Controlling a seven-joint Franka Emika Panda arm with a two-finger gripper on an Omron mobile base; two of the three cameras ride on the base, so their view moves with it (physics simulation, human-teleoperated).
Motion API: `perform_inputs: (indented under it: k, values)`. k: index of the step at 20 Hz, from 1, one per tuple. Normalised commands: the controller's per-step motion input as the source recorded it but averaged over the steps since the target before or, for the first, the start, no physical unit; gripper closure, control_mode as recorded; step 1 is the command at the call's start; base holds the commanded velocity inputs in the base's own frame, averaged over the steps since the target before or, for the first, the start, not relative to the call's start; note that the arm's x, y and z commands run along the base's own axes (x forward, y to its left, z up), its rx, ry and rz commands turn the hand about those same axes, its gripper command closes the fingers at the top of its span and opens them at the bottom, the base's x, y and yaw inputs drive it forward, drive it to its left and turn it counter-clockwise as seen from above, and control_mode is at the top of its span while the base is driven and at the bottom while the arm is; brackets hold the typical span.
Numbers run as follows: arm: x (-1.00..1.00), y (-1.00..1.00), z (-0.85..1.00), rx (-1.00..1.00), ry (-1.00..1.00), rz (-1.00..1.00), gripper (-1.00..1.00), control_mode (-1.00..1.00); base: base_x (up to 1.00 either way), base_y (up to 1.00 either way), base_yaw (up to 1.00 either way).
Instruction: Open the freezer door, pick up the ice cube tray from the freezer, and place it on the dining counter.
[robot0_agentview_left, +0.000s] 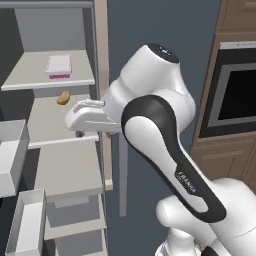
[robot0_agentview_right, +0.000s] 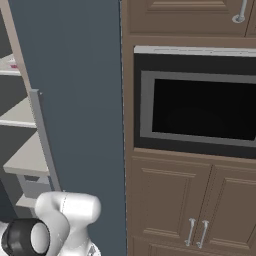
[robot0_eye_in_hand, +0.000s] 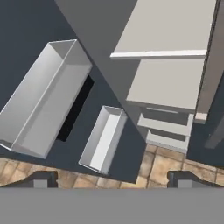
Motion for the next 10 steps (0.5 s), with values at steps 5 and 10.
perform_inputs:
  k: [5, 10]
  values:
    - [0.18, -0.54, 0.00, 0.00, -0.18, -0.22, -1.00, -1.00, 0.00, 0.00, 0.00]
    - [0.09, -0.39, 0.04, 0.03, 0.00, -0.13, -1.00, -1.00, 0.00, 0.00, 0.00]
